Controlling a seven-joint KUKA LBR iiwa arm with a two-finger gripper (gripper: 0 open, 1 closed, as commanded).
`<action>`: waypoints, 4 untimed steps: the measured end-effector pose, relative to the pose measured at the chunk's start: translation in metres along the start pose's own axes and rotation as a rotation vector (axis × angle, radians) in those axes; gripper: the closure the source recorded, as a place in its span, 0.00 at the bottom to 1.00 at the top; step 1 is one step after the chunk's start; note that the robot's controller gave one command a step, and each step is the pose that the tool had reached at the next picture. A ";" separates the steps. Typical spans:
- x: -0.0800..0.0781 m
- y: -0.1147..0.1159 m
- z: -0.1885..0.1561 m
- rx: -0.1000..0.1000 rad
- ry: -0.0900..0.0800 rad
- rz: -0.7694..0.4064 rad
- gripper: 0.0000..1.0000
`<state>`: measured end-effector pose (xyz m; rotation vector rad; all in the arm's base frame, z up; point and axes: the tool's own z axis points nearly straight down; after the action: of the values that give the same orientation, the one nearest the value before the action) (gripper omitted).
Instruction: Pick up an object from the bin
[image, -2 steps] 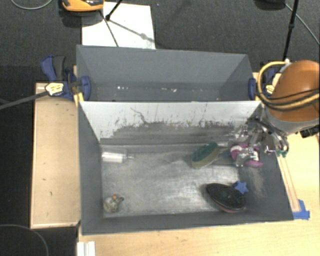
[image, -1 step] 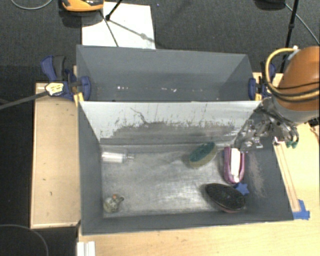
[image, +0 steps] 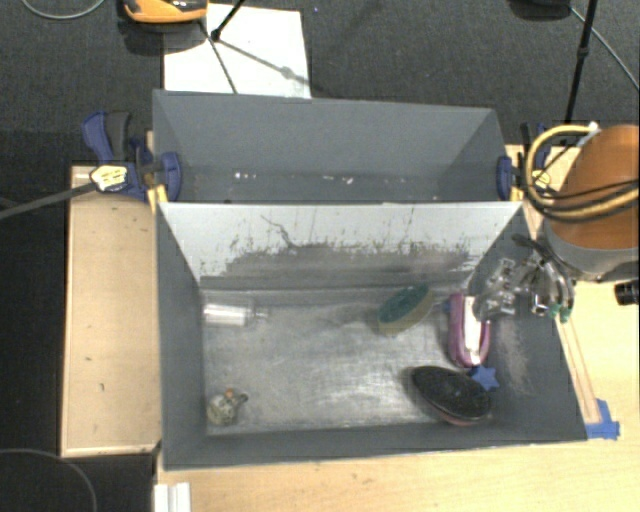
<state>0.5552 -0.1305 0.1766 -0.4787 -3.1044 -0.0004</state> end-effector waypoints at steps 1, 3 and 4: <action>-0.001 0.000 -0.001 -0.001 -0.003 0.000 0.00; 0.047 0.026 0.037 -0.003 -0.008 -0.049 0.00; 0.057 0.051 0.077 0.006 -0.013 -0.386 0.00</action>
Offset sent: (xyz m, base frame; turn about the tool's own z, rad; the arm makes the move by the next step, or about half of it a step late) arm 0.0000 0.0000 0.0000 0.0000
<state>0.5159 -0.0644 0.0999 0.1262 -3.1507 0.0113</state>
